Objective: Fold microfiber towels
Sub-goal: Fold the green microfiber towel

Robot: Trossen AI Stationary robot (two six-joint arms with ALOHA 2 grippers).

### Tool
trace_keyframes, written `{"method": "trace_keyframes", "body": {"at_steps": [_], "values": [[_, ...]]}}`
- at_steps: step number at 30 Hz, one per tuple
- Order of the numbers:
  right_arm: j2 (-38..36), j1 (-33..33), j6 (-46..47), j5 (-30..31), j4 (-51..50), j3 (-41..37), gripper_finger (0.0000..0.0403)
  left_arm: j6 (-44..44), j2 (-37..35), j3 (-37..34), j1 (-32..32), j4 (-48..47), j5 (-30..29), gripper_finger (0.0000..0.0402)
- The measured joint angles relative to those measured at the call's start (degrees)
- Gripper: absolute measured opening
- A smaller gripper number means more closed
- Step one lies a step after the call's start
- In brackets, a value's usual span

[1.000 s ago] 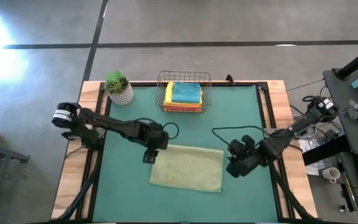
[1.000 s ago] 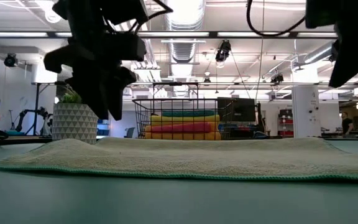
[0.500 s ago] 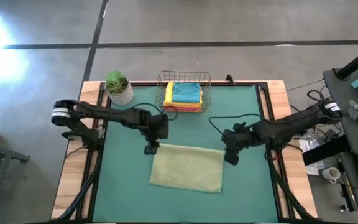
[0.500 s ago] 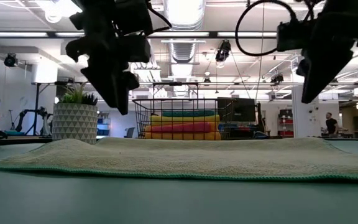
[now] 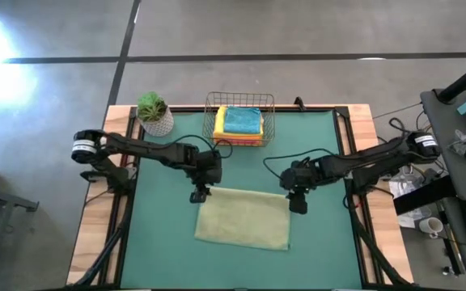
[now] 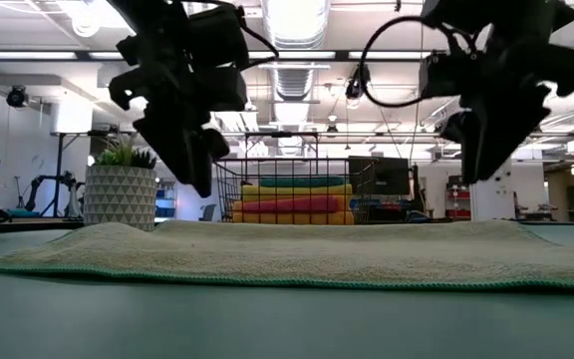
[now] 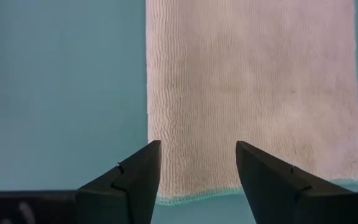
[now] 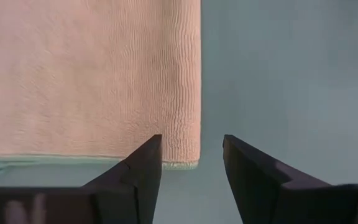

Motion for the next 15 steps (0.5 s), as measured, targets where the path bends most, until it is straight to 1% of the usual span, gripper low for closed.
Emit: {"method": "trace_keyframes", "body": {"at_steps": [4,9,15], "values": [[4.26,0.0,-0.89,-0.04,0.41,0.0,0.0175,-0.04,1.52,-0.04,0.02,1.1,0.01,0.0191],[8.57,0.0,-1.08,-0.06,1.93,0.0,0.0178,-0.09,4.29,-0.06,0.24,1.53,-0.02,0.0191],[11.63,0.0,-0.95,-3.51,3.13,0.0,0.0178,-0.09,7.41,-0.06,0.52,1.15,-0.04,0.0191]]}}
